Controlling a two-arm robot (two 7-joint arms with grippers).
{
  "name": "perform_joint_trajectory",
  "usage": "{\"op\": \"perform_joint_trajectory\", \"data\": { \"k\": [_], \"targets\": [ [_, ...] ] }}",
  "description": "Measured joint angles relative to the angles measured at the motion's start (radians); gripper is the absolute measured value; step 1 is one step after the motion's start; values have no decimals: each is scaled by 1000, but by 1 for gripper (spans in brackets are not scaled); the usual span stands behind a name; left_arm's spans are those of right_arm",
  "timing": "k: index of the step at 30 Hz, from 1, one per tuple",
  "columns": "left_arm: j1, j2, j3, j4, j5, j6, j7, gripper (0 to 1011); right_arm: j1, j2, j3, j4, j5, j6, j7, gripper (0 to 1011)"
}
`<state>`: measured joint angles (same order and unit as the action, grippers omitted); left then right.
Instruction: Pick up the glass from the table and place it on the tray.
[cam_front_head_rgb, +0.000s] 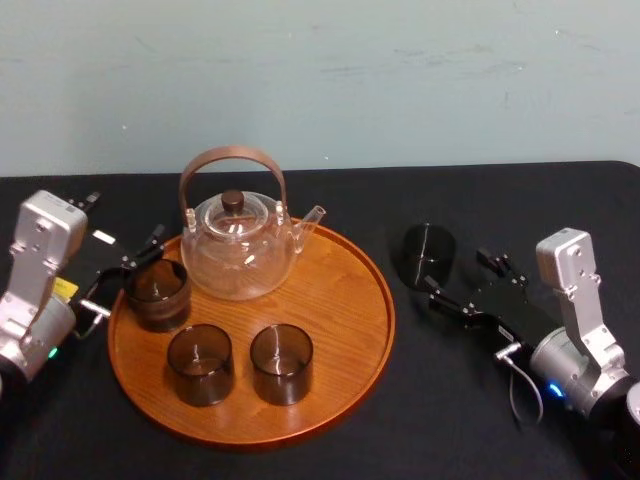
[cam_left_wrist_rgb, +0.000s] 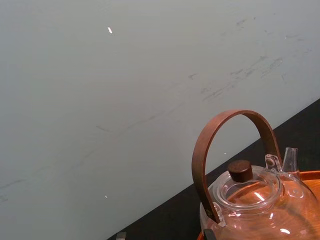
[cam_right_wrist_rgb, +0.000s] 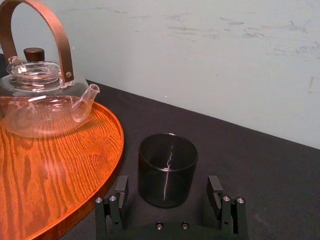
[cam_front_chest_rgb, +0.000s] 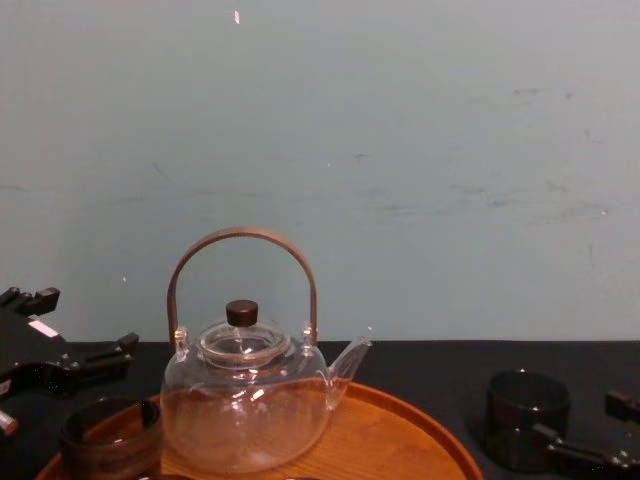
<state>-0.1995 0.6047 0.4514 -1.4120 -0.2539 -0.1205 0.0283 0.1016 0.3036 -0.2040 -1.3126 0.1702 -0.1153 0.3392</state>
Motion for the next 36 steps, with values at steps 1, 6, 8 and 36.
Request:
{"op": "perform_joint_trajectory", "data": {
  "k": [1, 6, 8, 36],
  "targets": [
    [0, 0, 0, 0, 0, 0, 0, 1001, 7, 0, -2, 8, 0, -1, 2, 1002],
    [0, 0, 0, 0, 0, 0, 0, 1001, 44, -2, -14, 49, 0, -8, 16, 1003],
    [0, 0, 0, 0, 0, 0, 0, 1001, 52, -3, -17, 59, 1, -11, 20, 1002],
    [0, 0, 0, 0, 0, 0, 0, 1001, 245, -39, -68, 327, 14, -84, 88, 1002]
  ]
}}
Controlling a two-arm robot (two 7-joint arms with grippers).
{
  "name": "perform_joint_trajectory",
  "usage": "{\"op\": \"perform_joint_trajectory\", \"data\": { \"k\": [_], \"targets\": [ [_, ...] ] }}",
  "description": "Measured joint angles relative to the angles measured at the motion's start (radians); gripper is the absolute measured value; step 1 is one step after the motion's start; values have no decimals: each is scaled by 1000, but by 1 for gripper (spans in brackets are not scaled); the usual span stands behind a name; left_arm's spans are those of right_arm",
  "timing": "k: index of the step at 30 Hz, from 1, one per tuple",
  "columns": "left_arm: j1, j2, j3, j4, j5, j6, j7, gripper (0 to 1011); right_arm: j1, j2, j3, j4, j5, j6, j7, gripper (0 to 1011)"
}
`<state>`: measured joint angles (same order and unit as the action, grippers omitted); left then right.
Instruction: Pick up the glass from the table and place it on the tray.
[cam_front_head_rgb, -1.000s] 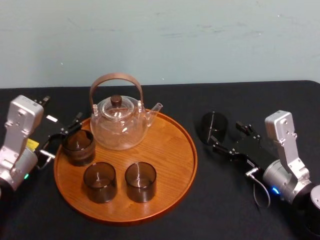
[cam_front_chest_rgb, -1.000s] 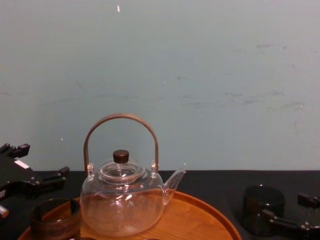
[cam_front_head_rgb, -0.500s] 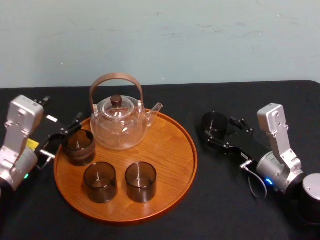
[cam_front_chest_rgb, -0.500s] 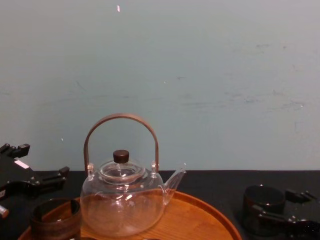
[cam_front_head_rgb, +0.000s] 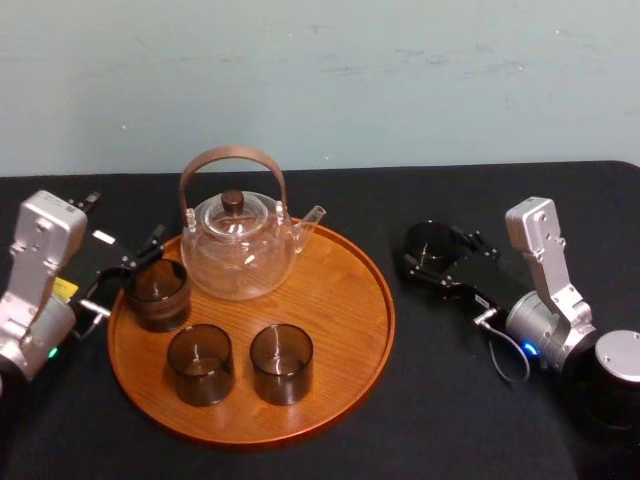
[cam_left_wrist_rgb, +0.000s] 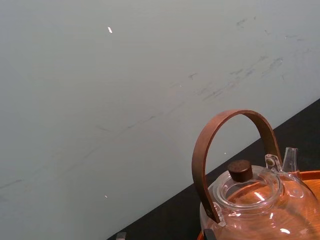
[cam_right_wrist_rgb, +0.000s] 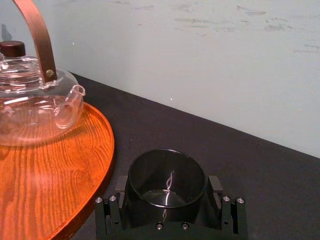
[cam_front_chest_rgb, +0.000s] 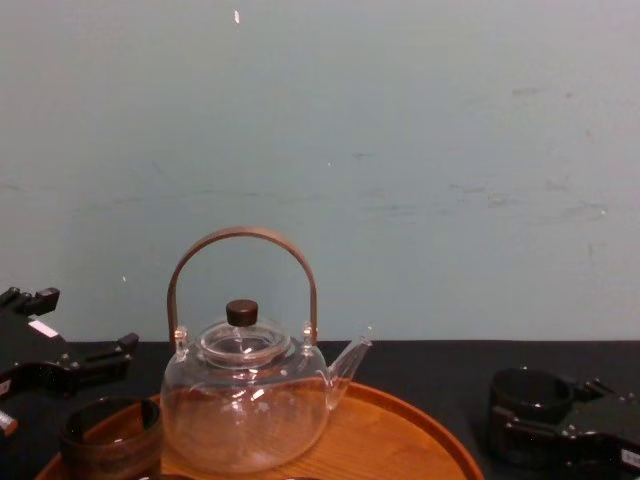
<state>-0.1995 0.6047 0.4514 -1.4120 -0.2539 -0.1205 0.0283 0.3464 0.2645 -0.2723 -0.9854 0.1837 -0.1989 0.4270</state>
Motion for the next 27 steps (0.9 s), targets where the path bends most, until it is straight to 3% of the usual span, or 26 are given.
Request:
{"op": "perform_joint_trajectory", "data": {
  "k": [8, 19, 27],
  "targets": [
    [0, 0, 0, 0, 0, 0, 0, 1001, 46, -12, -9, 72, 1, -21, 16, 1002],
    [0, 0, 0, 0, 0, 0, 0, 1001, 39, -10, -8, 61, 1, -19, 15, 999],
    [0, 0, 0, 0, 0, 0, 0, 1001, 36, -9, -7, 57, 1, -17, 13, 907]
  ]
}}
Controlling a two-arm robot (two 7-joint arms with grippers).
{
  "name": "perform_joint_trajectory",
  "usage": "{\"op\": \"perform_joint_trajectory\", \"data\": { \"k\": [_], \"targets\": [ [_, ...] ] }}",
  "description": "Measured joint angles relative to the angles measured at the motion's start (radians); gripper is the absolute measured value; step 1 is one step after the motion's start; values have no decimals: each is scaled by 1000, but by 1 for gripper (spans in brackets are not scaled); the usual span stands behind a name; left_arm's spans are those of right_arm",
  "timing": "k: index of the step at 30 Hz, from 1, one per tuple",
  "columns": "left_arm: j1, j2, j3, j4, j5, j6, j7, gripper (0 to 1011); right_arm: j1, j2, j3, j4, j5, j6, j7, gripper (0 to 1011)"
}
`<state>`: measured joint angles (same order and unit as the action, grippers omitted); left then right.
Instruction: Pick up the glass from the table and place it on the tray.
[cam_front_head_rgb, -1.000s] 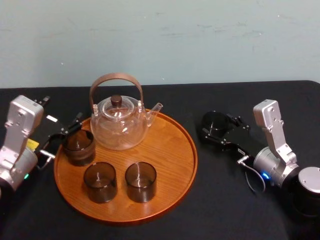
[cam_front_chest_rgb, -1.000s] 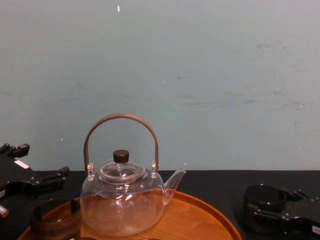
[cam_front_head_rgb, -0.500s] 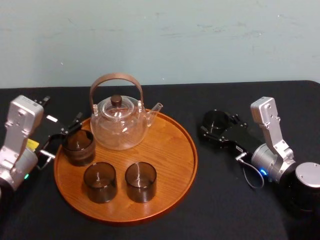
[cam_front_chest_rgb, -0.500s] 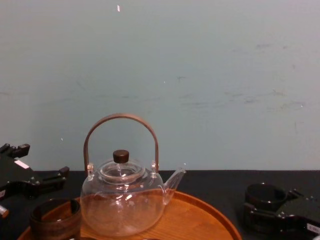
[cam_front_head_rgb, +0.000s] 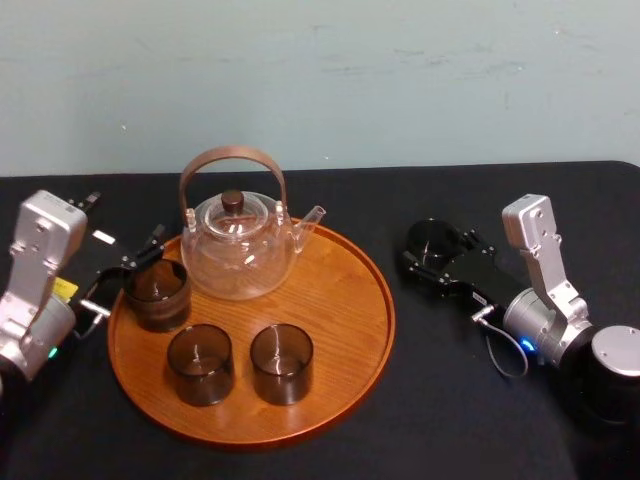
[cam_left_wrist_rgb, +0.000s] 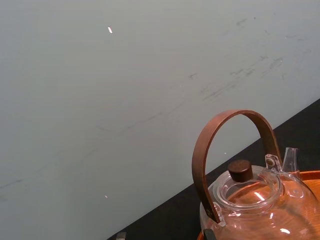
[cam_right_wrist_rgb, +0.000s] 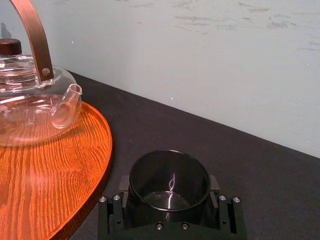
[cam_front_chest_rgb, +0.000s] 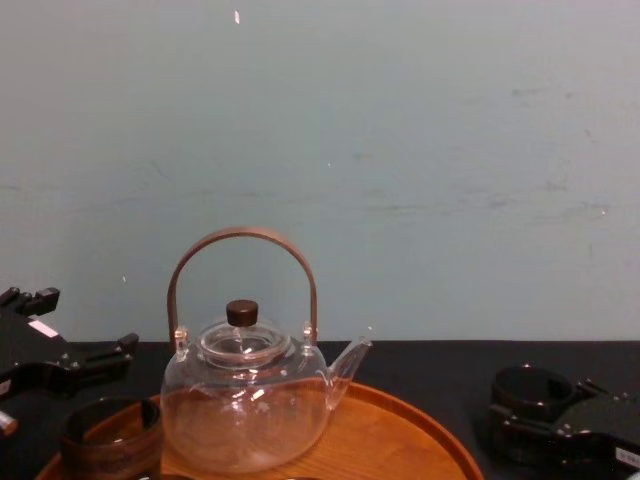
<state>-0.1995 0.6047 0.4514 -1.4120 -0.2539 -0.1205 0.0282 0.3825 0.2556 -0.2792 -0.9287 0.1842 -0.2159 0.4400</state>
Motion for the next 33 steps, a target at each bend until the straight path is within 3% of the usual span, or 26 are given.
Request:
{"op": "perform_joint_trajectory", "data": {
  "k": [18, 23, 33],
  "targets": [
    [0, 0, 0, 0, 0, 0, 0, 1001, -2, 1, 0, -3, -1, 2, -2, 907],
    [0, 0, 0, 0, 0, 0, 0, 1001, -8, 2, 2, -6, 12, -19, 18, 907],
    [0, 0, 0, 0, 0, 0, 0, 1001, -55, 26, -16, -122, 6, -38, 25, 907]
  ]
}}
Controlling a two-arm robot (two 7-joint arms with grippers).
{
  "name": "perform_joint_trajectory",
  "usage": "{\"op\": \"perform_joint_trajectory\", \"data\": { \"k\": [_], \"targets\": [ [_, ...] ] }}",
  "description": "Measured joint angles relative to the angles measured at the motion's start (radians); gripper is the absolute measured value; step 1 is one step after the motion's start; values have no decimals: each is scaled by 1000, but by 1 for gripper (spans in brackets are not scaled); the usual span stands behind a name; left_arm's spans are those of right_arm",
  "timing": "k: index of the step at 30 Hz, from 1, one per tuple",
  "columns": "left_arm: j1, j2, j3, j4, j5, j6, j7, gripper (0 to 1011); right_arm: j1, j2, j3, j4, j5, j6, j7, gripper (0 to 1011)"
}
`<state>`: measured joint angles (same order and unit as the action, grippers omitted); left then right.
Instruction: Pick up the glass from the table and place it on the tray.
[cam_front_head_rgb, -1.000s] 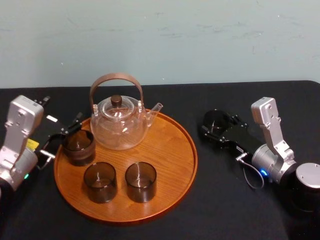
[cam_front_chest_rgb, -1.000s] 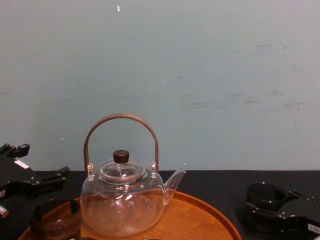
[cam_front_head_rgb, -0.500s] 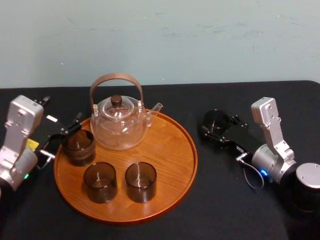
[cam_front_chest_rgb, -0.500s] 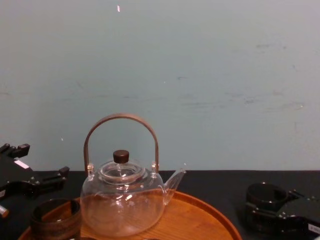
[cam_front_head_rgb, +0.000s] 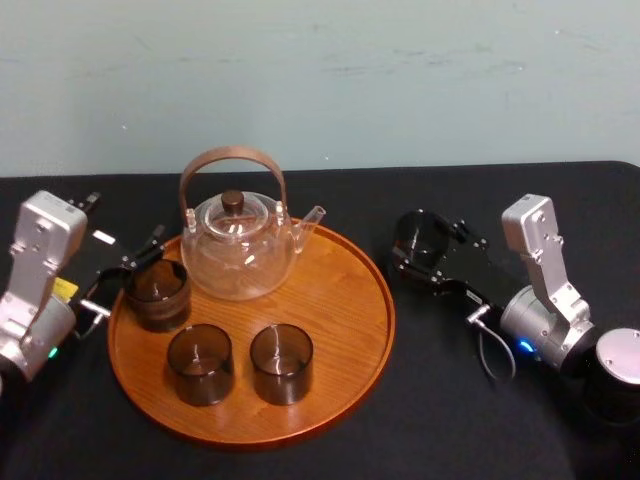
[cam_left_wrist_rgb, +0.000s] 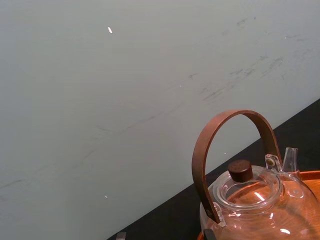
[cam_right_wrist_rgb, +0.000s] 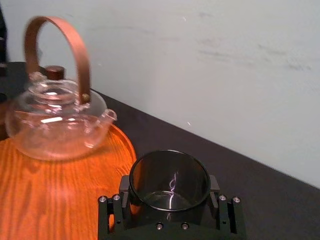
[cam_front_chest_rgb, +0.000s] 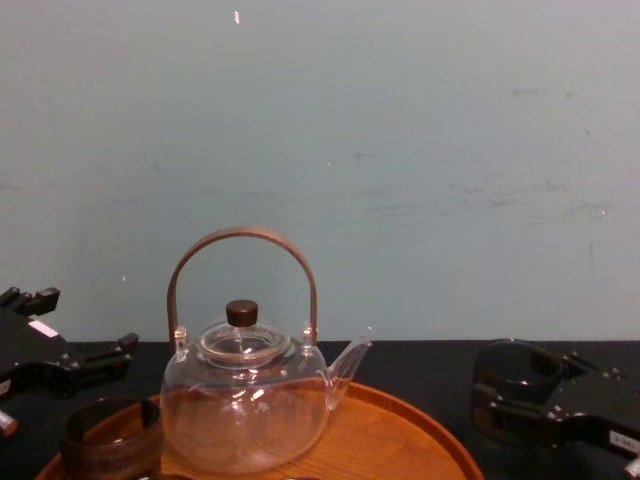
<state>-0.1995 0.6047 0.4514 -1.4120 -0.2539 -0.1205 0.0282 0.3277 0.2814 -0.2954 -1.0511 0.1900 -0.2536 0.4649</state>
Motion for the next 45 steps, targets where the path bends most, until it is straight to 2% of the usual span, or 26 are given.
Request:
{"op": "perform_joint_trajectory", "data": {
  "k": [7, 16, 30, 45],
  "targets": [
    [0, 0, 0, 0, 0, 0, 0, 1001, -28, 9, -27, -89, -8, 2, 8, 907],
    [0, 0, 0, 0, 0, 0, 0, 1001, -27, 2, -68, -113, -1, -7, 39, 907],
    [0, 0, 0, 0, 0, 0, 0, 1001, 12, -36, -128, -48, 26, -40, 83, 907],
    [0, 0, 0, 0, 0, 0, 0, 1001, 50, -62, -159, 38, 27, -51, 91, 906]
  ]
}}
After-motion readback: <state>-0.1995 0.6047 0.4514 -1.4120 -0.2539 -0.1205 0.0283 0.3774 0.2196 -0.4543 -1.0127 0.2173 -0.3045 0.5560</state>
